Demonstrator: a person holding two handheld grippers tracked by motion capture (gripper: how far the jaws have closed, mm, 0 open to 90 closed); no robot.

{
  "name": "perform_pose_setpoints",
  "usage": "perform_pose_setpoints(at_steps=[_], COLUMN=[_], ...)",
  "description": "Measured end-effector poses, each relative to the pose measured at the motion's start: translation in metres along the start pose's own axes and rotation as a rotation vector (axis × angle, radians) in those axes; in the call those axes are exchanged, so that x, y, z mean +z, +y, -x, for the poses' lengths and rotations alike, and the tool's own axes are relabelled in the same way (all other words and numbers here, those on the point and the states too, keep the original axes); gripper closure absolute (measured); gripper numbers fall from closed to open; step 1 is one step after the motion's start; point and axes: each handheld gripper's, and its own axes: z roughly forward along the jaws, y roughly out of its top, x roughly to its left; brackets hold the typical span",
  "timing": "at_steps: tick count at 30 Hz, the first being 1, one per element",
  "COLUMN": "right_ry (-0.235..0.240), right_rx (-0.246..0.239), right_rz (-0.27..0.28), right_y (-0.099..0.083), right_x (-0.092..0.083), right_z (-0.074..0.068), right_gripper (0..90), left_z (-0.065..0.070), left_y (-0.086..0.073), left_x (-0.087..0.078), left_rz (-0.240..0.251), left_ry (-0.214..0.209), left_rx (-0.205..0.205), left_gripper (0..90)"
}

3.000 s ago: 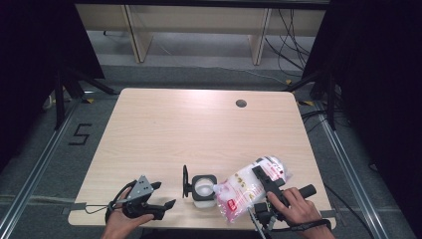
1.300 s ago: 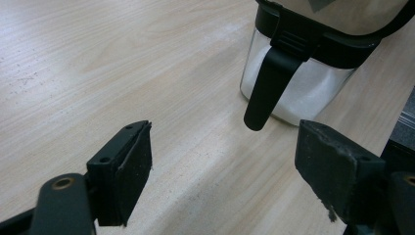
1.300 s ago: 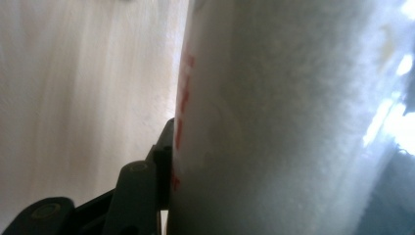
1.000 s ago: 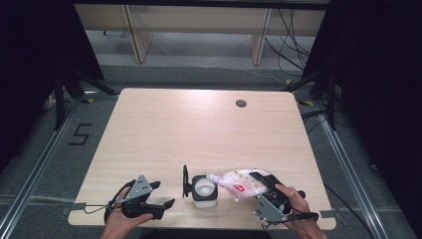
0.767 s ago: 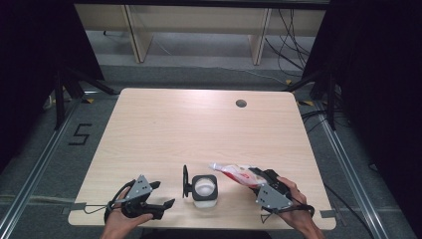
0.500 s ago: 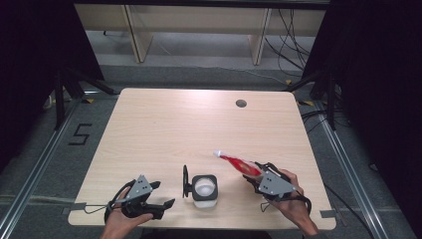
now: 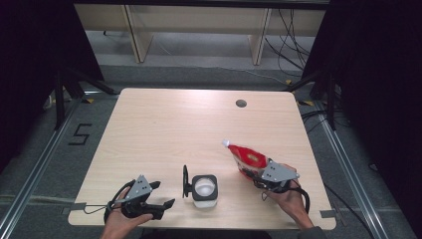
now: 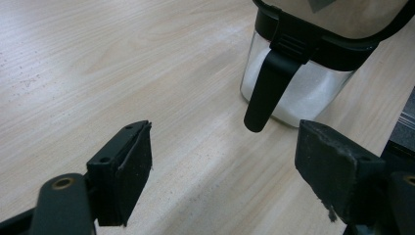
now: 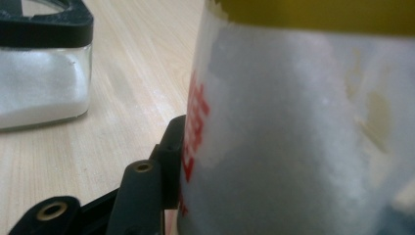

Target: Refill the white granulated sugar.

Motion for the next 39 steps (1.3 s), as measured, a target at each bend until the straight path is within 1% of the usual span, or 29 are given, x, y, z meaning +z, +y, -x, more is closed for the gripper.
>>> perform_pose_setpoints(at_steps=[2,3,5,6,7,8,9,10,12,13,14,15,20,21,23,24,25,27,28,30,31,32,33,34,35,36,37,38,39], right_ry=[0.004,0.001,0.002,-0.003,-0.002,0.005,0.013,0.012,0.008,0.006,0.01,0.009,0.009,-0.002,-0.007,-0.017,-0.007,0.01,-0.014,-0.003,-0.015,-0.014,-0.022,-0.029,-0.022,-0.03,-0.041,-0.033,-0.037], right_rx=[0.064,0.071,0.09,0.078,0.079,0.094,0.106,0.109,0.129,0.144,0.152,0.151,0.195,0.193,0.184,0.189,0.216,0.218,0.218,0.207,0.207,0.197,0.202,0.22,0.215,0.227,0.184,0.213,0.219], right_rz=[-0.001,0.011,0.013,0.018,0.018,0.024,0.019,0.023,0.028,0.037,0.033,0.039,0.033,0.043,0.029,0.027,0.01,0.016,-0.001,0.006,-0.007,-0.009,-0.015,-0.024,-0.03,-0.04,-0.038,-0.059,-0.065], right_y=[-0.004,-0.006,-0.007,-0.007,-0.008,-0.008,-0.008,-0.009,-0.01,-0.01,-0.011,-0.011,-0.013,-0.014,-0.014,-0.014,-0.015,-0.017,-0.016,-0.016,-0.015,-0.015,-0.015,-0.015,-0.014,-0.014,-0.013,-0.013,-0.012], right_x=[-0.002,-0.002,-0.004,-0.004,-0.005,-0.005,-0.006,-0.006,-0.007,-0.007,-0.008,-0.009,-0.012,-0.013,-0.015,-0.016,-0.019,-0.02,-0.023,-0.022,-0.022,-0.022,-0.023,-0.024,-0.025,-0.027,-0.028,-0.03,-0.031], right_z=[0.001,0.003,0.004,0.005,0.005,0.004,0.005,0.005,0.006,0.006,0.007,0.008,0.01,0.01,0.011,0.011,0.01,0.012,0.011,0.011,0.01,0.01,0.009,0.008,0.009,0.007,0.008,0.005,0.004], right_gripper=[56.0,56.0,56.0,56.0,56.0,55.9,55.8,55.7,55.5,55.3,55.3,55.2,53.8,53.0,49.3,48.0,47.3,46.7,46.3,44.8,43.0,41.4,39.1,37.1,35.9,35.5,34.2,32.7,31.1], left_z=[-0.001,0.0,0.0,-0.001,-0.001,-0.001,-0.002,-0.001,-0.002,-0.001,-0.002,-0.002,-0.002,-0.003,-0.001,-0.001,-0.002,-0.002,-0.002,-0.002,-0.002,-0.002,-0.002,-0.003,-0.004,-0.003,-0.004,-0.002,-0.002], left_y=[0.0,0.0,0.0,0.0,0.0,0.0,0.0,0.0,0.0,0.0,0.0,0.0,-0.001,-0.001,-0.001,-0.002,-0.001,-0.001,-0.001,-0.001,-0.002,-0.002,-0.001,-0.001,-0.001,-0.001,-0.002,-0.002,-0.002], left_x=[0.0,0.0,0.0,0.0,0.0,0.001,0.0,0.0,0.0,0.0,0.0,0.0,0.0,0.0,0.001,0.001,0.001,0.001,0.001,0.001,0.001,0.0,-0.001,-0.001,-0.001,0.0,0.0,0.0,0.0], left_rz=[0.0,-0.001,-0.004,-0.004,-0.001,0.003,-0.005,-0.004,-0.003,0.001,-0.008,-0.007,-0.012,-0.013,0.001,0.001,-0.001,0.0,-0.001,-0.001,0.0,-0.011,-0.01,-0.014,-0.014,-0.013,-0.021,-0.02,-0.019], left_ry=[-0.002,0.001,0.0,0.0,-0.002,-0.002,-0.002,0.0,-0.002,-0.002,-0.001,0.0,0.005,0.006,0.005,0.005,0.002,0.001,0.001,0.0,0.004,0.003,0.011,0.009,0.006,0.012,0.007,0.009,0.008], left_rx=[0.01,-0.006,-0.002,0.009,0.007,0.006,0.019,0.009,0.014,0.008,0.019,0.019,0.015,0.014,-0.013,-0.014,-0.003,-0.001,-0.001,0.0,-0.011,-0.012,-0.004,0.007,0.01,0.004,0.016,-0.01,-0.009], left_gripper=[21.2,21.2,21.1,21.2,21.1,21.1,21.2,21.2,21.2,21.2,21.2,21.2,21.2,21.2,21.2,21.2,21.2,21.1,21.2,21.2,21.1,21.2,21.2,21.2,21.1,21.2,21.1,21.2,21.2])
